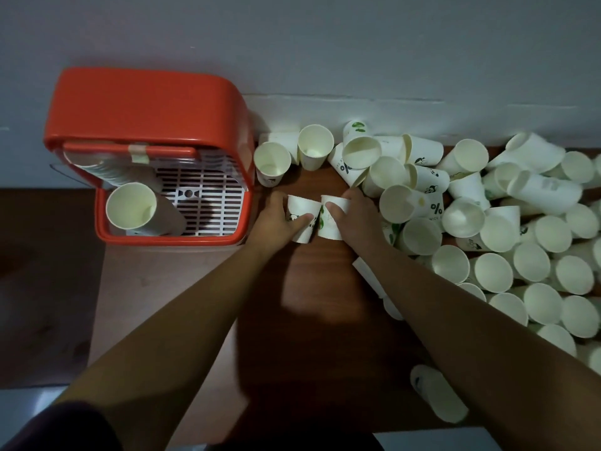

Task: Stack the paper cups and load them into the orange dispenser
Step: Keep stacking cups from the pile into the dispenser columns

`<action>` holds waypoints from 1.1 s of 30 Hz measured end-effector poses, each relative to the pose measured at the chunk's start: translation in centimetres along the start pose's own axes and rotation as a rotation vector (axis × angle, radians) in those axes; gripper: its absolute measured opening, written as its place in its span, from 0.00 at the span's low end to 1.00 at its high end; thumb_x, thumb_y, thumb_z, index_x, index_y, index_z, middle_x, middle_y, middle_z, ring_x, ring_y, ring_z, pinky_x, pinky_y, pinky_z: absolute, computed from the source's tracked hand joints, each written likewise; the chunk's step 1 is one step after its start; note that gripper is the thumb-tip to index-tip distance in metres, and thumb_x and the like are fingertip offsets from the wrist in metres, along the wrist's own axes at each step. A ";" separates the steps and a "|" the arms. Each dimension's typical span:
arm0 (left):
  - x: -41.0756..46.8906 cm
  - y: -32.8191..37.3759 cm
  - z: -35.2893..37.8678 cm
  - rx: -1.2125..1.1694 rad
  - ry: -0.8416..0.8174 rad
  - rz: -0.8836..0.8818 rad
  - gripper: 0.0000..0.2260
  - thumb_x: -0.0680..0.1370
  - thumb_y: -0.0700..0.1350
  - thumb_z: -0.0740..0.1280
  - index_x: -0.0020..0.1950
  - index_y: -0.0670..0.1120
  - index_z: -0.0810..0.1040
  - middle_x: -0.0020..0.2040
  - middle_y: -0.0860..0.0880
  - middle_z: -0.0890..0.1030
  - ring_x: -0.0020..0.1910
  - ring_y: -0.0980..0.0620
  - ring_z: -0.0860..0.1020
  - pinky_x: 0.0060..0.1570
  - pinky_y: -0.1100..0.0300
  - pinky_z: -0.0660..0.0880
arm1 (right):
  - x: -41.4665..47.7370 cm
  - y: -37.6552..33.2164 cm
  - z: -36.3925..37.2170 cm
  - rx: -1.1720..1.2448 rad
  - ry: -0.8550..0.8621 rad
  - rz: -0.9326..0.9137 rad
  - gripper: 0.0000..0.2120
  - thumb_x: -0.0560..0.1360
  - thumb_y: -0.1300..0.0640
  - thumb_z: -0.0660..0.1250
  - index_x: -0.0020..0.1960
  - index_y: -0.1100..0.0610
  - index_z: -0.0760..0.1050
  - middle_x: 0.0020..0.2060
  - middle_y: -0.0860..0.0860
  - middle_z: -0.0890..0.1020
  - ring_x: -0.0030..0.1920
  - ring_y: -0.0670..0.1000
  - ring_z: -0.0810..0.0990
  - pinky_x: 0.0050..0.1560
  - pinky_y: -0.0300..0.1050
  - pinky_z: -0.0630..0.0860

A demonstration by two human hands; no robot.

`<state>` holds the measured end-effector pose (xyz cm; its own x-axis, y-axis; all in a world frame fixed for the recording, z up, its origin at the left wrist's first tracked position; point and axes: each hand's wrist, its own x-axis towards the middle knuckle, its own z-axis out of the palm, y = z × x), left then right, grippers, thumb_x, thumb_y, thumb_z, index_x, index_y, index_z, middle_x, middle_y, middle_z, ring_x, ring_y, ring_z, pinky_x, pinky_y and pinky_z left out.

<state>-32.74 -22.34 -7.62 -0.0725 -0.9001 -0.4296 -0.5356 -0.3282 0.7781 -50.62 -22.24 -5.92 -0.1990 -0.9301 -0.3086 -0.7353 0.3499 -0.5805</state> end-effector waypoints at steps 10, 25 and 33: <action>-9.2 0.9 -7.4 -0.279 0.029 0.169 0.25 0.72 0.60 0.74 0.66 0.54 0.74 0.59 0.58 0.81 0.59 0.58 0.79 0.61 0.47 0.77 | -7.4 -6.0 -3.3 0.254 0.054 -0.161 0.18 0.72 0.48 0.73 0.57 0.53 0.72 0.46 0.43 0.76 0.45 0.42 0.74 0.44 0.33 0.68; -16.6 -4.5 -25.0 -0.310 0.513 0.249 0.28 0.74 0.41 0.76 0.70 0.45 0.69 0.65 0.49 0.75 0.55 0.68 0.76 0.51 0.73 0.73 | -14.6 -17.0 0.7 0.507 -0.018 -0.228 0.27 0.71 0.55 0.75 0.65 0.47 0.68 0.60 0.46 0.76 0.61 0.46 0.76 0.63 0.48 0.75; -12.1 -6.2 -24.3 -0.085 0.378 0.238 0.30 0.71 0.48 0.79 0.69 0.49 0.70 0.61 0.56 0.75 0.56 0.57 0.76 0.51 0.67 0.74 | -16.4 -18.1 2.5 0.475 0.014 -0.207 0.27 0.71 0.55 0.74 0.66 0.49 0.69 0.60 0.47 0.78 0.58 0.45 0.78 0.54 0.41 0.78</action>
<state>-8.07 -16.33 3.87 0.1349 -0.9897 -0.0489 -0.4692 -0.1072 0.8766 -32.45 -13.07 7.68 -0.0915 -0.9855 -0.1427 -0.3859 0.1672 -0.9072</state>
